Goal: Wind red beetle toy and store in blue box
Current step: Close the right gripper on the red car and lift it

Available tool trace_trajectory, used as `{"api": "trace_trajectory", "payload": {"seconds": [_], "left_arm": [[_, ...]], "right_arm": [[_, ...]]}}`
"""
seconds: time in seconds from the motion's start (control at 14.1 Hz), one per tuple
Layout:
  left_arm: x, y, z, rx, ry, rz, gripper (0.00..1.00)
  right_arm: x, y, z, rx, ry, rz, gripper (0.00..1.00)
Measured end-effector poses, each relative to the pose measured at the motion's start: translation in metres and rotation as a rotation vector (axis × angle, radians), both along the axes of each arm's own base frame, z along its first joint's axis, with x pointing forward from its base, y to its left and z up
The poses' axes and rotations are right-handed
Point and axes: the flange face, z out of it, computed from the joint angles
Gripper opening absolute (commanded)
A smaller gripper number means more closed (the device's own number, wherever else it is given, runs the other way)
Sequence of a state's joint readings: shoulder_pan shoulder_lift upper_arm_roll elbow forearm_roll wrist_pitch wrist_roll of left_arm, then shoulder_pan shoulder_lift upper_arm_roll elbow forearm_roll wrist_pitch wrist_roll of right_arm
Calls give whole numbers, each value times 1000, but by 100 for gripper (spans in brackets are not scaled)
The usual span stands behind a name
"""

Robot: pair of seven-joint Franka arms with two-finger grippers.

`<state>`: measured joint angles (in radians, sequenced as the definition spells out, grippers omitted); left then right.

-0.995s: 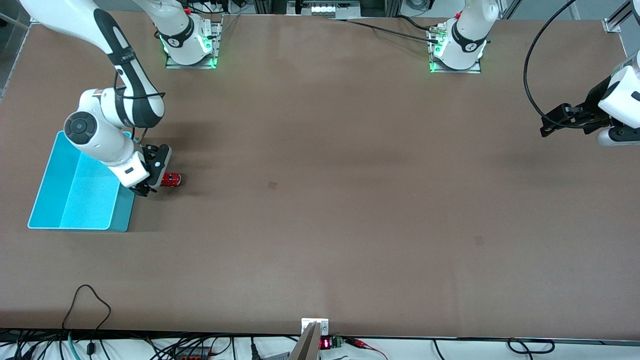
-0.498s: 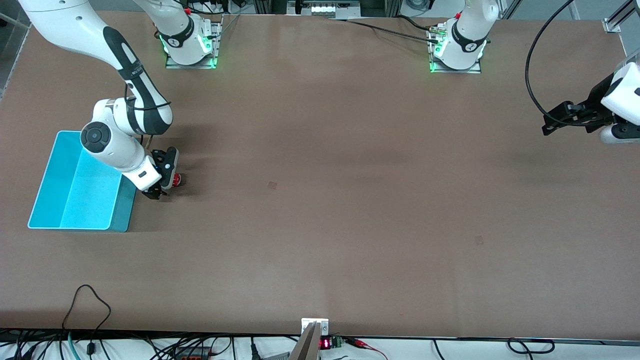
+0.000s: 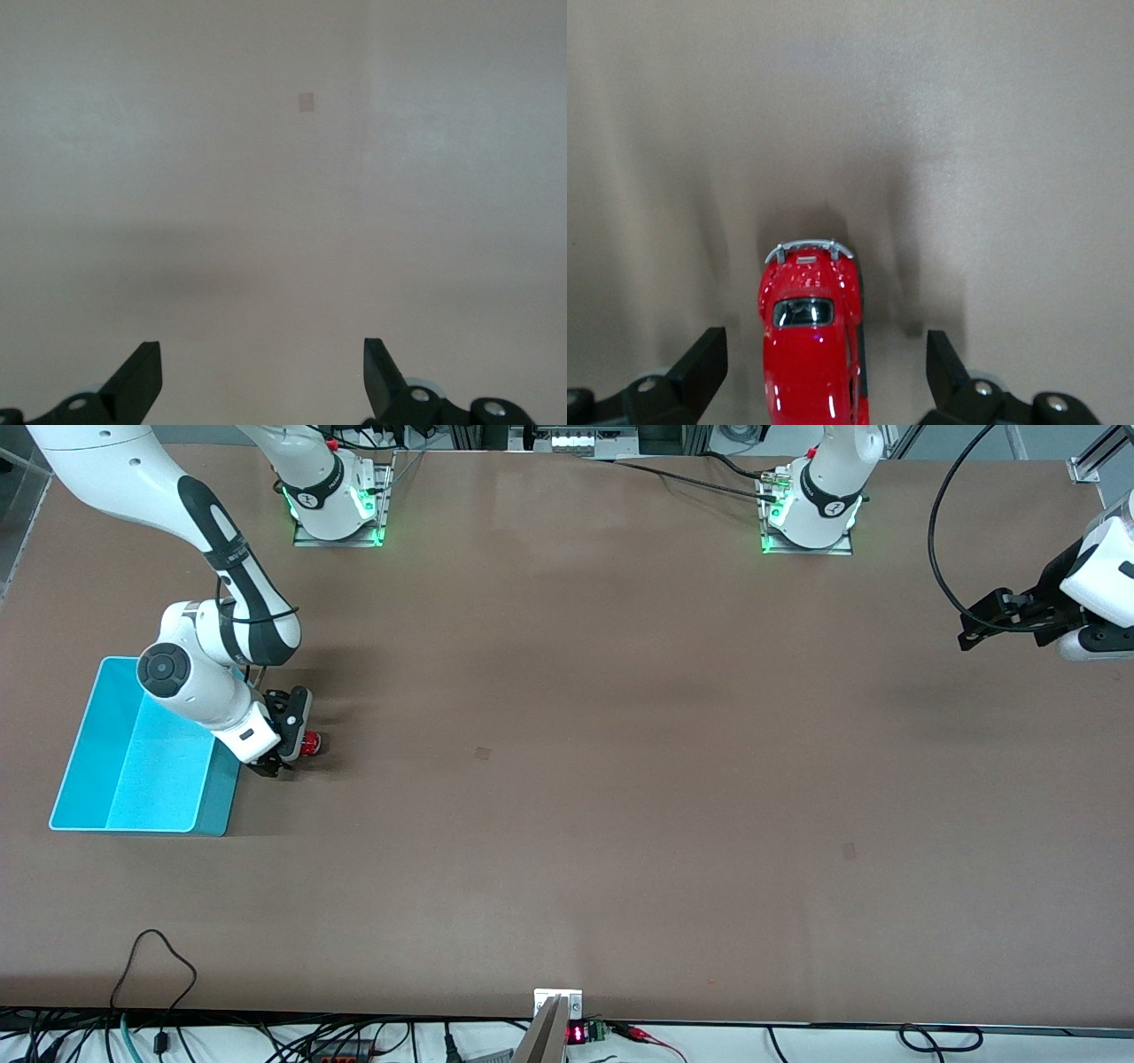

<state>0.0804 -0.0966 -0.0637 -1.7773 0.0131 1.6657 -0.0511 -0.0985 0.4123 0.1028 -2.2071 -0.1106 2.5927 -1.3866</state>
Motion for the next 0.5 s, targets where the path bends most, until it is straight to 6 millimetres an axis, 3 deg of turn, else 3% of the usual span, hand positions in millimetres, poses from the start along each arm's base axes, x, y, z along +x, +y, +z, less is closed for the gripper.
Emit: {"api": "trace_trajectory", "payload": {"seconds": [0.14,0.21,0.5], "left_arm": [[-1,0,-2,0,5,-1,100],[-1,0,-2,0,6,-1,100],[-1,0,-2,0,6,-1,100]], "right_arm": [[0,-1,0,0,1,-1,4],[0,-1,0,0,1,-1,0],[1,-1,3,0,-8,-27,0]]}}
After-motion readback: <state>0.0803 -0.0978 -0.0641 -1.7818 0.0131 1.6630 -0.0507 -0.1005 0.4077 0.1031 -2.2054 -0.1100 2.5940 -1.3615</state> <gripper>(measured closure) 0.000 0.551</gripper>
